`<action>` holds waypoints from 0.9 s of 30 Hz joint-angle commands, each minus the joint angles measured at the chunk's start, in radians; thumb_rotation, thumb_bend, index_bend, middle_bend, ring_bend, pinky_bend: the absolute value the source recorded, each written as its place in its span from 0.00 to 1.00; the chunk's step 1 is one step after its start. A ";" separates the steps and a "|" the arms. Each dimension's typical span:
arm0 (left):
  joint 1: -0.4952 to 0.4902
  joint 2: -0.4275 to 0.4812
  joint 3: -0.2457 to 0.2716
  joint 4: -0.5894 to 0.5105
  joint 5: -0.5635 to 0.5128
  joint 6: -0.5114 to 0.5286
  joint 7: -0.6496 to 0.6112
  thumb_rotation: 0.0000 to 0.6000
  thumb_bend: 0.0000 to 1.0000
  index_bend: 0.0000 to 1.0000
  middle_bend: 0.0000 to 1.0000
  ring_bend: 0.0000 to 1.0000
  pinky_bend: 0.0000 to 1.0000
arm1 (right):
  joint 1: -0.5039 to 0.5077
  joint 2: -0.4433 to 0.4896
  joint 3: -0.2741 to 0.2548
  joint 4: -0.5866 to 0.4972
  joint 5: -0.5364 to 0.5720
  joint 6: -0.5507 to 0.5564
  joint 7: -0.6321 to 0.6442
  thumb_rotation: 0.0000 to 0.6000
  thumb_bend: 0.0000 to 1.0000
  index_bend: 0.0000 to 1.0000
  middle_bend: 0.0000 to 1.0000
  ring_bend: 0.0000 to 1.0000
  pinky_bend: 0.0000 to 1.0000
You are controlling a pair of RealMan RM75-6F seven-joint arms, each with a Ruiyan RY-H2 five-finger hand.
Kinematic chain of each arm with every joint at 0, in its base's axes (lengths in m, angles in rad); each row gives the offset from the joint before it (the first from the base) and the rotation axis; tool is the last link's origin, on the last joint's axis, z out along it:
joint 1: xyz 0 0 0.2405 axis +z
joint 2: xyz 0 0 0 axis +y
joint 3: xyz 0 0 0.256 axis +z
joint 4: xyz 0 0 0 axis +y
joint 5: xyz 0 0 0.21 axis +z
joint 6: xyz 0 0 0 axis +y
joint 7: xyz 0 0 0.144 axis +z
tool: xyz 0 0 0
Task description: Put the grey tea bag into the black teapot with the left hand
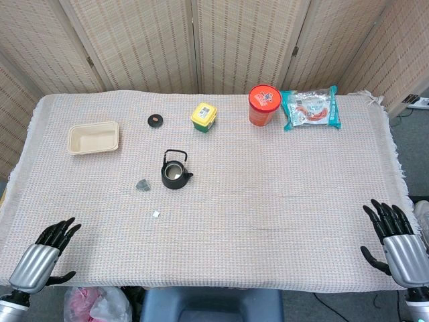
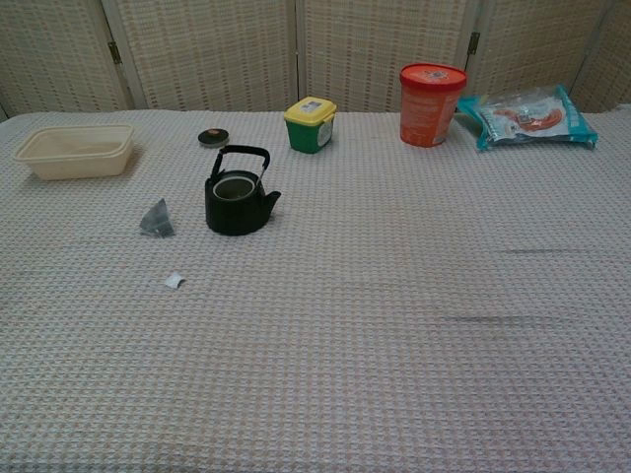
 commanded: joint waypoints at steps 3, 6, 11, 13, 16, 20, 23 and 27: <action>-0.014 0.009 0.013 -0.010 0.012 -0.031 -0.005 1.00 0.09 0.00 0.00 0.00 0.13 | 0.003 0.000 0.002 0.002 0.008 -0.007 -0.003 1.00 0.22 0.00 0.00 0.00 0.00; -0.017 0.009 0.017 -0.019 0.028 -0.026 -0.005 1.00 0.09 0.00 0.00 0.00 0.13 | -0.006 0.000 -0.004 0.002 0.000 0.006 -0.004 1.00 0.22 0.00 0.00 0.00 0.00; -0.047 0.011 0.016 -0.030 0.065 -0.045 -0.016 1.00 0.09 0.05 0.04 0.03 0.25 | -0.025 0.002 -0.013 0.007 -0.013 0.037 0.008 1.00 0.22 0.00 0.00 0.00 0.00; -0.070 0.004 -0.007 -0.038 0.075 -0.048 -0.005 1.00 0.09 0.11 0.35 0.30 0.55 | -0.031 0.002 -0.014 0.010 -0.026 0.056 0.013 1.00 0.22 0.00 0.00 0.00 0.00; -0.104 -0.046 -0.061 -0.036 0.074 -0.027 -0.046 1.00 0.09 0.34 0.98 0.91 0.99 | -0.037 0.002 -0.016 0.015 -0.035 0.072 0.022 1.00 0.22 0.00 0.00 0.00 0.00; -0.160 -0.061 -0.078 -0.087 -0.001 -0.146 -0.080 1.00 0.12 0.50 1.00 1.00 1.00 | -0.034 0.004 -0.014 0.018 -0.031 0.065 0.032 1.00 0.22 0.00 0.00 0.00 0.00; -0.205 -0.072 -0.107 -0.145 -0.102 -0.250 -0.054 1.00 0.17 0.50 1.00 1.00 1.00 | -0.028 0.008 -0.010 0.019 -0.023 0.054 0.041 1.00 0.22 0.00 0.00 0.00 0.00; -0.261 -0.128 -0.156 -0.152 -0.226 -0.349 0.010 1.00 0.23 0.51 1.00 1.00 1.00 | -0.030 0.012 -0.005 0.018 -0.017 0.061 0.053 1.00 0.22 0.00 0.00 0.00 0.00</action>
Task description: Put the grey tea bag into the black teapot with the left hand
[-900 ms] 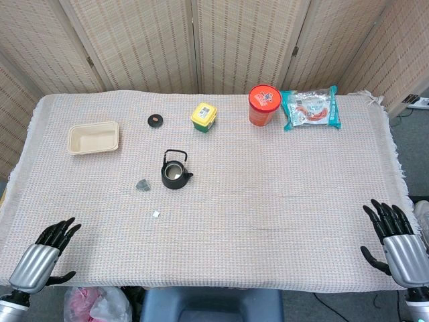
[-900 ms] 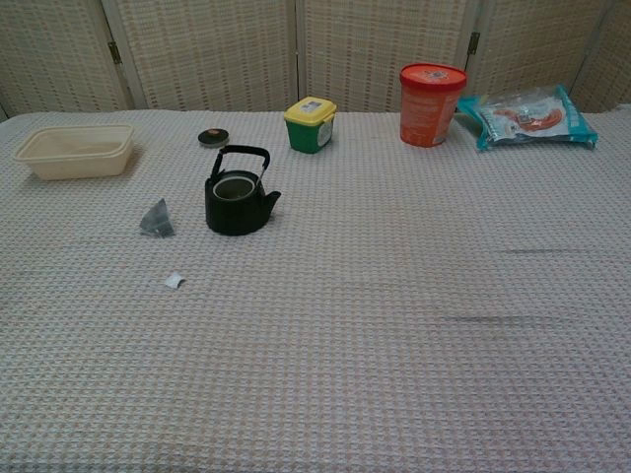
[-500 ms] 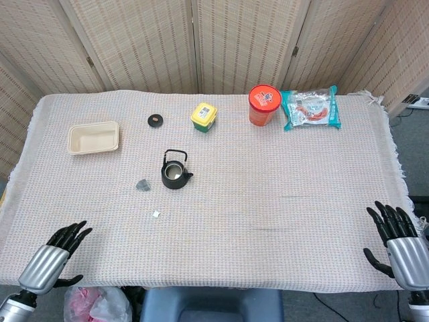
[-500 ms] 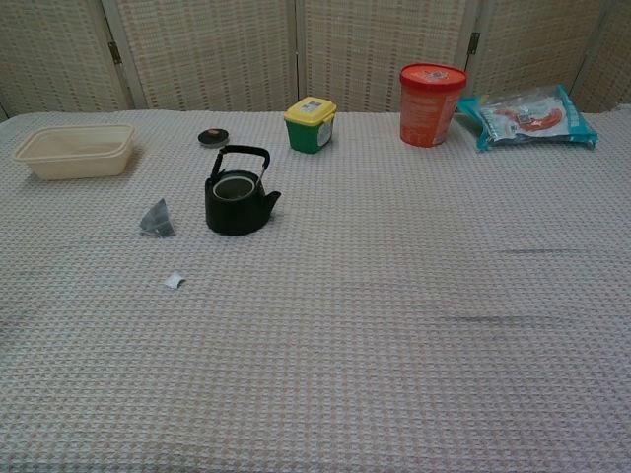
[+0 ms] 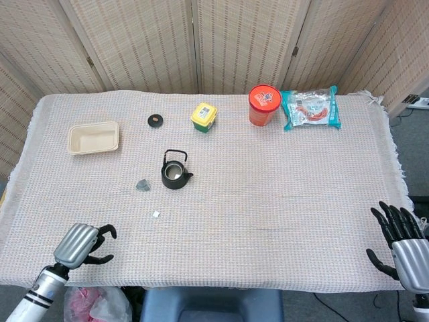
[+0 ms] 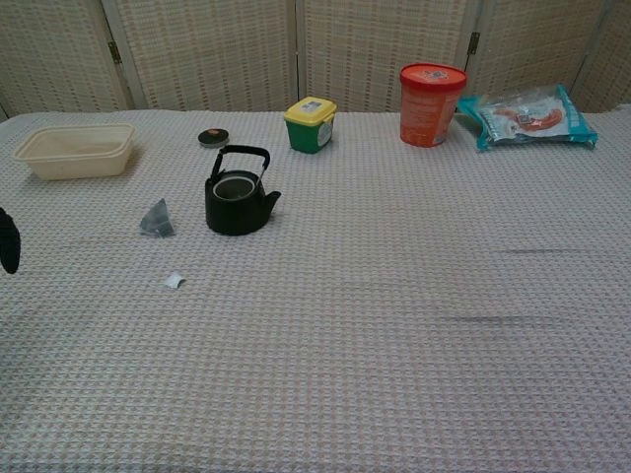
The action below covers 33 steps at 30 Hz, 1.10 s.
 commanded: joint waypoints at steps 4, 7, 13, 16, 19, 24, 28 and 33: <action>-0.122 -0.117 -0.094 0.012 -0.216 -0.173 0.103 1.00 0.28 0.52 1.00 1.00 1.00 | -0.007 0.002 0.006 0.002 0.003 0.017 0.012 1.00 0.22 0.00 0.00 0.00 0.00; -0.155 -0.155 -0.110 0.039 -0.261 -0.207 0.135 1.00 0.29 0.51 1.00 1.00 1.00 | -0.007 0.004 0.010 0.001 0.012 0.016 0.016 1.00 0.22 0.00 0.00 0.00 0.00; -0.212 -0.216 -0.138 0.078 -0.336 -0.254 0.179 1.00 0.29 0.48 1.00 1.00 1.00 | -0.003 0.008 0.016 -0.002 0.025 0.005 0.021 1.00 0.22 0.00 0.00 0.00 0.00; -0.236 -0.268 -0.148 0.113 -0.358 -0.257 0.204 1.00 0.29 0.48 1.00 1.00 1.00 | 0.001 0.008 0.017 -0.004 0.027 -0.002 0.018 1.00 0.22 0.00 0.00 0.00 0.00; -0.268 -0.320 -0.156 0.167 -0.375 -0.273 0.225 1.00 0.29 0.50 1.00 1.00 1.00 | -0.004 0.003 0.026 -0.007 0.034 0.010 -0.001 1.00 0.21 0.00 0.00 0.00 0.00; -0.312 -0.383 -0.177 0.273 -0.390 -0.311 0.182 1.00 0.29 0.49 1.00 1.00 1.00 | -0.021 -0.003 0.035 -0.009 0.042 0.044 -0.002 1.00 0.22 0.00 0.00 0.00 0.00; -0.337 -0.423 -0.181 0.355 -0.380 -0.328 0.149 1.00 0.29 0.48 1.00 1.00 1.00 | -0.020 0.001 0.031 -0.005 0.035 0.041 0.009 1.00 0.22 0.00 0.00 0.00 0.00; -0.359 -0.447 -0.184 0.413 -0.372 -0.341 0.113 1.00 0.29 0.47 1.00 1.00 1.00 | -0.018 0.006 0.032 -0.004 0.036 0.035 0.021 1.00 0.22 0.00 0.00 0.00 0.00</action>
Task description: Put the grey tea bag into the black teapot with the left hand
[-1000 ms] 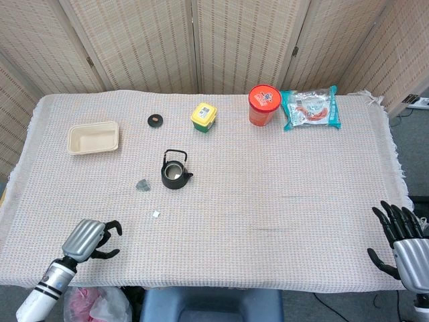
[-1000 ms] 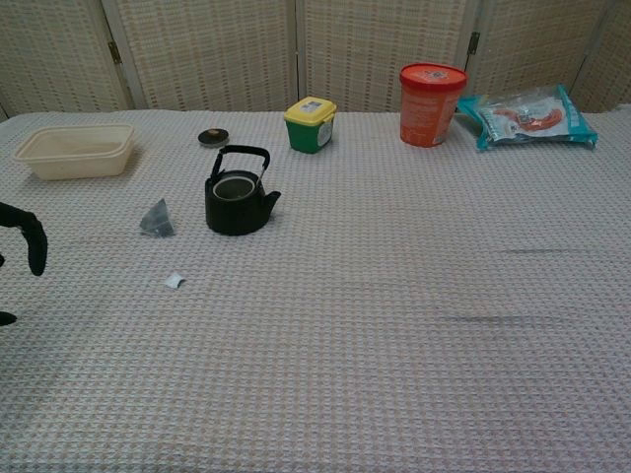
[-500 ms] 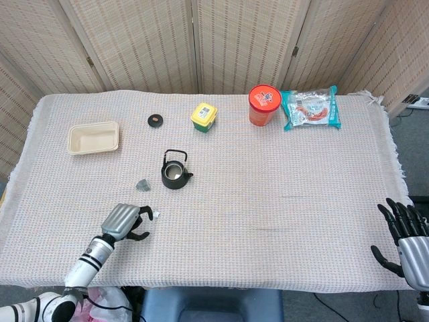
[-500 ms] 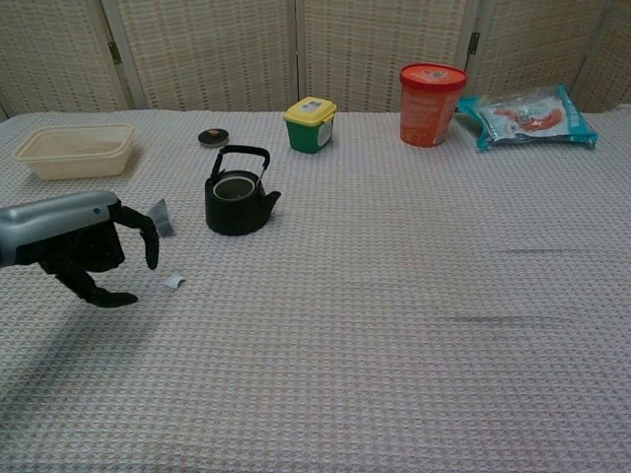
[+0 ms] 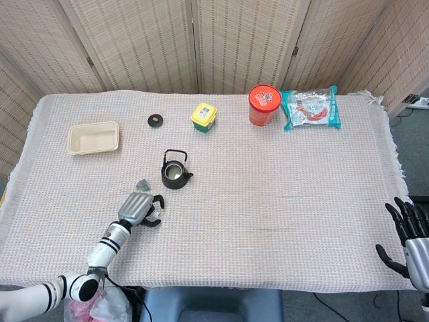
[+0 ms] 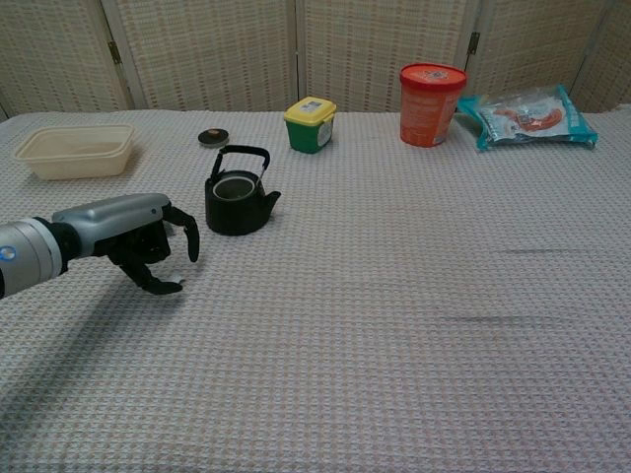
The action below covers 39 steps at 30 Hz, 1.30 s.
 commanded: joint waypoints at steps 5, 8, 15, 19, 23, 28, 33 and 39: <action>-0.026 -0.018 0.005 0.050 -0.009 -0.037 -0.028 1.00 0.29 0.47 1.00 1.00 1.00 | 0.001 0.002 0.005 0.001 0.008 -0.002 0.008 1.00 0.22 0.00 0.00 0.00 0.00; -0.030 -0.016 0.009 0.052 -0.019 -0.044 -0.025 1.00 0.29 0.48 1.00 1.00 1.00 | 0.002 0.003 0.005 0.001 0.008 -0.006 0.007 1.00 0.22 0.00 0.00 0.00 0.00; -0.042 -0.005 0.023 0.050 -0.040 -0.062 0.001 1.00 0.29 0.51 1.00 1.00 1.00 | -0.003 0.004 0.002 0.001 -0.002 0.005 0.011 1.00 0.22 0.00 0.00 0.00 0.00; -0.044 0.002 0.028 0.047 -0.044 -0.066 0.000 1.00 0.35 0.52 1.00 1.00 1.00 | -0.006 0.002 0.002 0.003 -0.006 0.011 0.010 1.00 0.22 0.00 0.00 0.00 0.00; -0.045 0.004 0.032 0.055 -0.048 -0.066 -0.007 1.00 0.36 0.52 1.00 1.00 1.00 | -0.005 0.001 0.002 0.003 -0.006 0.008 0.007 1.00 0.22 0.00 0.00 0.00 0.00; -0.044 0.003 0.036 0.073 -0.045 -0.069 -0.028 1.00 0.36 0.52 1.00 1.00 1.00 | -0.003 -0.001 0.003 0.001 -0.004 0.003 0.000 1.00 0.22 0.00 0.00 0.00 0.00; -0.045 0.002 0.040 0.086 -0.035 -0.069 -0.049 1.00 0.36 0.54 1.00 1.00 1.00 | 0.000 -0.003 0.005 -0.001 -0.001 -0.003 -0.007 1.00 0.22 0.00 0.00 0.00 0.00; -0.043 -0.003 0.045 0.104 -0.022 -0.069 -0.082 1.00 0.39 0.55 1.00 1.00 1.00 | 0.001 -0.004 0.005 -0.003 -0.002 -0.006 -0.014 1.00 0.22 0.00 0.00 0.00 0.00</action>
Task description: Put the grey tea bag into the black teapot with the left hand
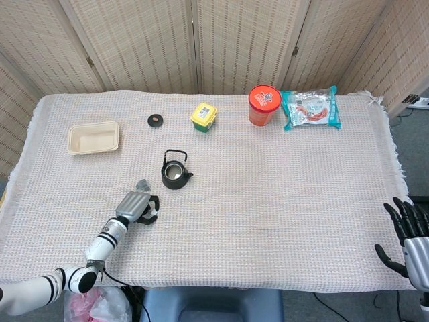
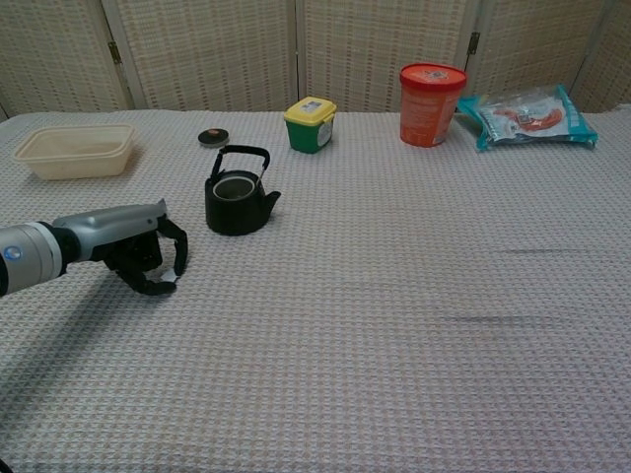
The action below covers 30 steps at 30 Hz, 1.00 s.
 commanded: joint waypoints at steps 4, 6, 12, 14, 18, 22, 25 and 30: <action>0.002 -0.006 0.005 0.027 0.009 -0.007 -0.030 1.00 0.40 0.57 1.00 1.00 1.00 | 0.001 -0.001 -0.001 -0.002 0.000 -0.003 -0.006 1.00 0.22 0.00 0.00 0.00 0.00; 0.003 -0.008 0.006 0.035 0.011 -0.005 -0.038 1.00 0.43 0.57 1.00 1.00 1.00 | 0.001 -0.002 -0.001 -0.002 -0.001 -0.004 -0.007 1.00 0.22 0.00 0.00 0.00 0.00; 0.006 -0.017 0.009 0.062 0.009 -0.003 -0.039 1.00 0.50 0.59 1.00 1.00 1.00 | 0.003 -0.004 -0.002 -0.005 -0.001 -0.010 -0.016 1.00 0.22 0.00 0.00 0.00 0.00; 0.007 -0.018 0.011 0.069 0.009 -0.001 -0.036 1.00 0.51 0.60 1.00 1.00 1.00 | 0.004 -0.004 -0.002 -0.006 -0.001 -0.011 -0.018 1.00 0.22 0.00 0.00 0.00 0.00; 0.012 -0.017 0.008 0.071 0.010 0.010 -0.042 1.00 0.51 0.61 1.00 1.00 1.00 | 0.005 -0.004 -0.002 -0.006 -0.001 -0.013 -0.020 1.00 0.22 0.00 0.00 0.00 0.00; 0.020 -0.009 0.006 0.058 0.020 0.034 -0.042 1.00 0.51 0.61 1.00 1.00 1.00 | 0.006 -0.004 -0.003 -0.006 -0.004 -0.014 -0.019 1.00 0.22 0.00 0.00 0.00 0.00; 0.026 0.008 0.004 0.030 0.026 0.056 -0.030 1.00 0.51 0.62 1.00 1.00 1.00 | 0.005 -0.003 -0.005 -0.006 -0.008 -0.011 -0.016 1.00 0.22 0.00 0.00 0.00 0.00; 0.036 0.069 -0.013 -0.074 0.028 0.123 0.041 1.00 0.51 0.62 1.00 1.00 1.00 | 0.001 0.001 -0.010 -0.002 -0.021 0.001 -0.002 1.00 0.22 0.00 0.00 0.00 0.00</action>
